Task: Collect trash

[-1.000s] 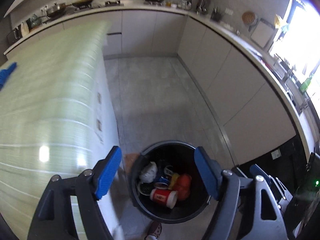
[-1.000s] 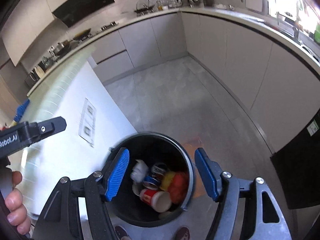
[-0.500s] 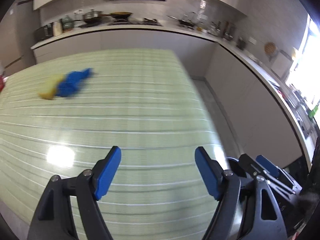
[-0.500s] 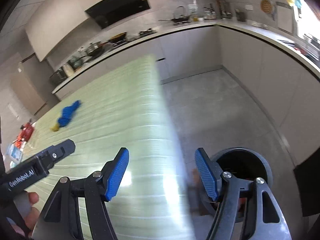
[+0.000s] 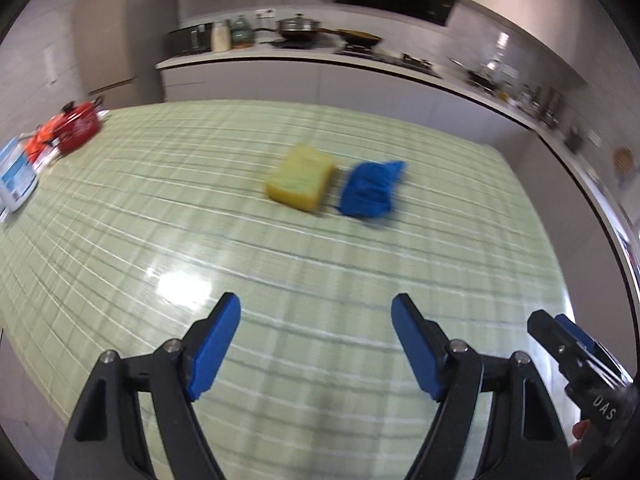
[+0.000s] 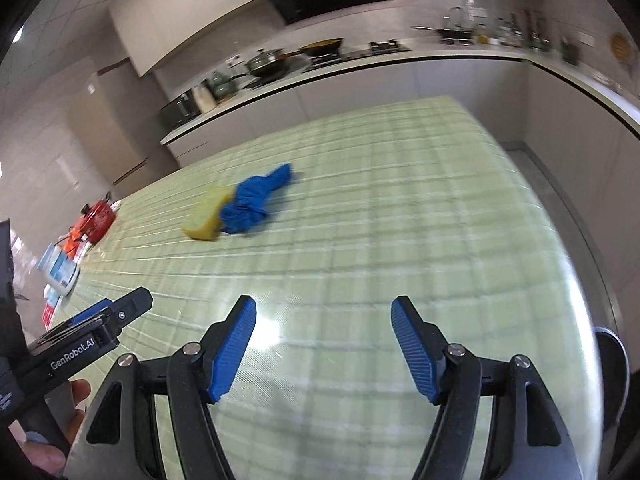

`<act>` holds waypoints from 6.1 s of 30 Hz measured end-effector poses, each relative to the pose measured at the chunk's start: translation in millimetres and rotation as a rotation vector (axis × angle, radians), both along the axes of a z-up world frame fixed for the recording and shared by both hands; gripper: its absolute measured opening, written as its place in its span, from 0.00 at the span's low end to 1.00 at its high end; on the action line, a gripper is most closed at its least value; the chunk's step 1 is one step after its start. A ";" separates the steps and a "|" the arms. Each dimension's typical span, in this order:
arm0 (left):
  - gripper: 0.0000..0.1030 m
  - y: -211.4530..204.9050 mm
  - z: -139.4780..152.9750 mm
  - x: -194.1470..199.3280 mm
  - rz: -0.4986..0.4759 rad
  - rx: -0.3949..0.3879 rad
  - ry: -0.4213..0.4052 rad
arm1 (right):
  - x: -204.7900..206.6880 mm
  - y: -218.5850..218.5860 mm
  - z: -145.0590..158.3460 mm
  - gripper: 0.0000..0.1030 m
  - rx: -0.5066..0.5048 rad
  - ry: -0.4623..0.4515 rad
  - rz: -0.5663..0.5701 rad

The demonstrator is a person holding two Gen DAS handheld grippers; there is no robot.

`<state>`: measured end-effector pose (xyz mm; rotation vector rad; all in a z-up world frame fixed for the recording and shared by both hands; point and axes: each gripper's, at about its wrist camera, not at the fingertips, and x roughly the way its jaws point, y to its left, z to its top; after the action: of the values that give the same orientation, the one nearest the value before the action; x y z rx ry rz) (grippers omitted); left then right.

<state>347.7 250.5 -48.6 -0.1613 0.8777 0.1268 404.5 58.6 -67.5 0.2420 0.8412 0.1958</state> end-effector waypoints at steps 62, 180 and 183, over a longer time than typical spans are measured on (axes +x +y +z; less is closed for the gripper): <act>0.46 48.5 -24.0 112.7 -0.162 -0.021 -0.034 | 157.6 120.9 -36.0 0.37 -0.094 0.032 0.002; 0.92 -220.5 87.2 -432.7 -0.189 0.064 -0.226 | -544.1 -218.0 94.8 0.79 -0.151 -0.144 -0.197; 0.93 -220.1 84.9 -434.7 -0.200 0.042 -0.207 | -555.0 -208.2 107.0 0.79 -0.201 -0.166 -0.229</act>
<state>-87.1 30.4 36.3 -0.0455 0.6799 -0.0578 -150.5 -149.5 39.4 0.1303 0.6565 -0.0826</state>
